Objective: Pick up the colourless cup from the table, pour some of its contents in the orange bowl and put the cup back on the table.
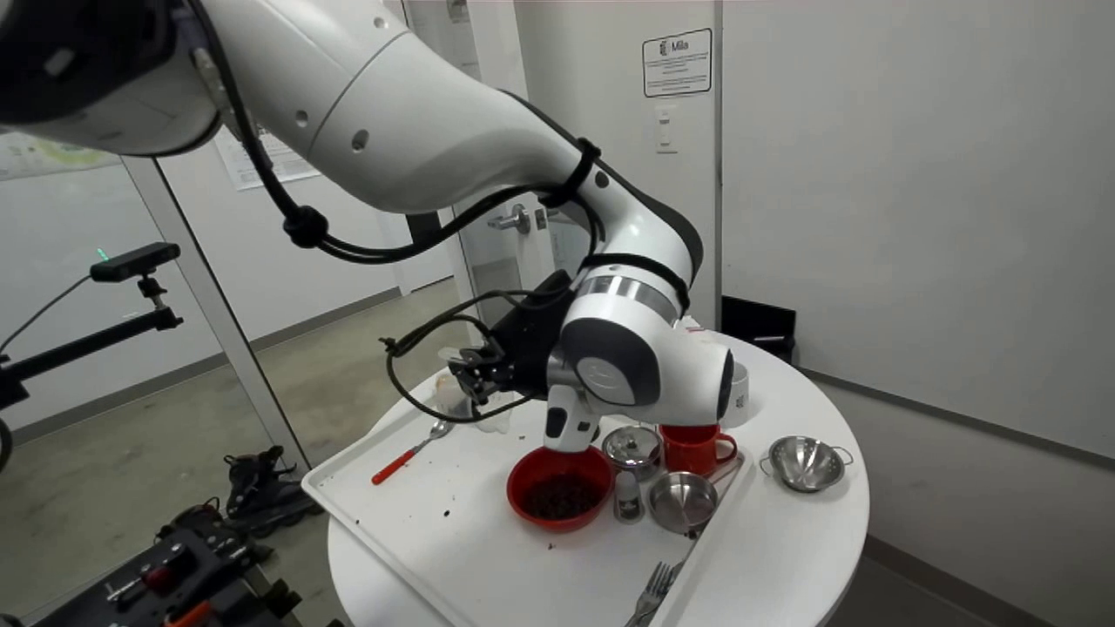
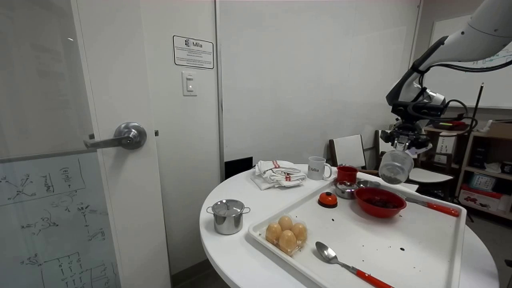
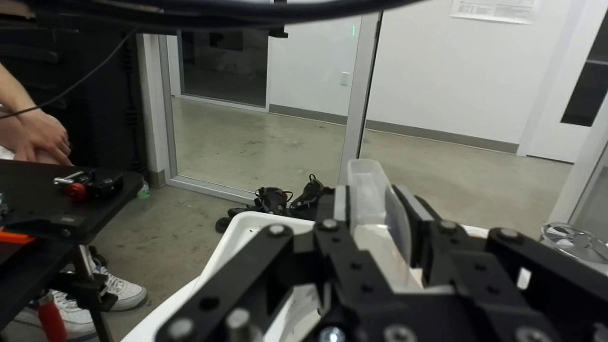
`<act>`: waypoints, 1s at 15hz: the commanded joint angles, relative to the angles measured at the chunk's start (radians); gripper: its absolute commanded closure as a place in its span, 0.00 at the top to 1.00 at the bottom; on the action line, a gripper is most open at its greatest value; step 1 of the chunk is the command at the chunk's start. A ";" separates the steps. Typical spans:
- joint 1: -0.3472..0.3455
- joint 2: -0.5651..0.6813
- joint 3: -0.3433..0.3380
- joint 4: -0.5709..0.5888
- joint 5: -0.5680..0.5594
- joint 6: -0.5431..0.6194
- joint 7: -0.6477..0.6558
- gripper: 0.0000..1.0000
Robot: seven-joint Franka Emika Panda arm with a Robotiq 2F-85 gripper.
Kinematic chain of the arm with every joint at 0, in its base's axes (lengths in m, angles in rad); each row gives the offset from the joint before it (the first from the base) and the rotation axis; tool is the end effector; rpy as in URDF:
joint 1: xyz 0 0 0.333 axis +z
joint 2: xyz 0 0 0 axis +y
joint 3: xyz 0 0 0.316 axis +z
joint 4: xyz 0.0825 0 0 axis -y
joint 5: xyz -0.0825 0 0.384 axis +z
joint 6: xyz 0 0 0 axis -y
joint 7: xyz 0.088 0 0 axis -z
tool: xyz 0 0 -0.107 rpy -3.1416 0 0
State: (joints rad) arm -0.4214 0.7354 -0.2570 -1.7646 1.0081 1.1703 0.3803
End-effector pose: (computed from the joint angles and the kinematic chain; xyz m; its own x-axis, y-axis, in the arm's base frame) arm 0.4896 -0.2397 0.1717 0.0641 -0.1206 -0.9906 -0.9955 -0.0771 -0.0550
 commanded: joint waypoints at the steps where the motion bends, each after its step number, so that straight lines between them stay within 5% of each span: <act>1: 0.039 0.063 -0.010 0.075 0.033 -0.027 0.102 0.09; 15: -0.100 0.267 0.011 0.343 0.224 -0.268 0.310 0.09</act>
State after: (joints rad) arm -0.4783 0.9462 -0.2555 -1.4963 1.1701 0.9861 0.6466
